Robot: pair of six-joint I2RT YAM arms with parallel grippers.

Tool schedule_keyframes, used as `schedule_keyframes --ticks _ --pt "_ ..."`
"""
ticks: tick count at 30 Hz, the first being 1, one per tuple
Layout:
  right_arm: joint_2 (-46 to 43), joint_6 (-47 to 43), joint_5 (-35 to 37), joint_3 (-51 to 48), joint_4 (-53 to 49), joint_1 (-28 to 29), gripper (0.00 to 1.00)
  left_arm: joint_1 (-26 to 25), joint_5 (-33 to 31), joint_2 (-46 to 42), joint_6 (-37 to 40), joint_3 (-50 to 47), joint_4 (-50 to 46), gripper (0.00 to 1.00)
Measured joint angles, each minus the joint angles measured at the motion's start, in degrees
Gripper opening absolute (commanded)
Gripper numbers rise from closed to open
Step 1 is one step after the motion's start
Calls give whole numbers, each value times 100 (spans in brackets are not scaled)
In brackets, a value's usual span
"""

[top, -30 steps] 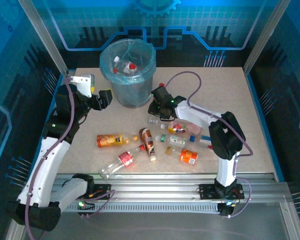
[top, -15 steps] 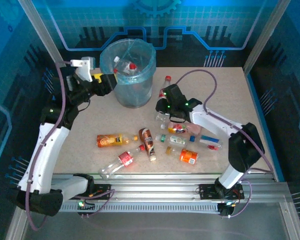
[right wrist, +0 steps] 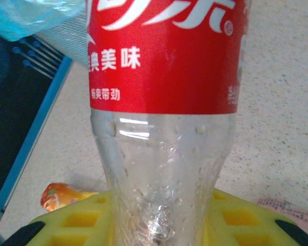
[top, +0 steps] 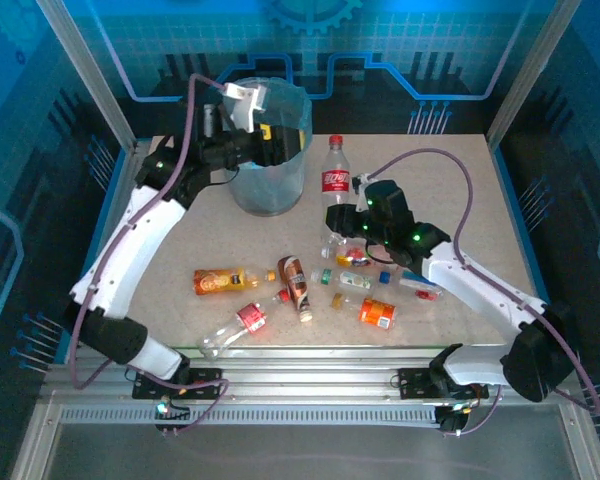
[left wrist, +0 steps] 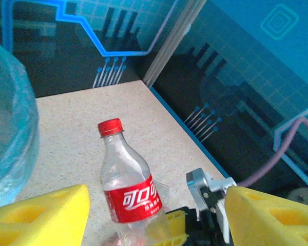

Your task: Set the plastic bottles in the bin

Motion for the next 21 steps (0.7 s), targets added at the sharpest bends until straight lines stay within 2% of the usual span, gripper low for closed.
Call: schedule_keyframes --ticks 5,13,15,18,21 --pt "-415 -354 -356 -243 382 44 35 -155 348 479 -136 367 -55 69" --pt "-859 -756 -691 -376 896 291 35 -251 564 638 -304 496 -199 49" --pt "-870 -789 -713 -376 946 319 36 -251 562 638 -289 507 -223 49" --pt "-870 -837 -739 -378 979 323 35 -247 560 638 -284 507 -229 57" --pt "-870 -887 -833 -378 1016 348 35 -247 507 632 -269 507 -271 57"
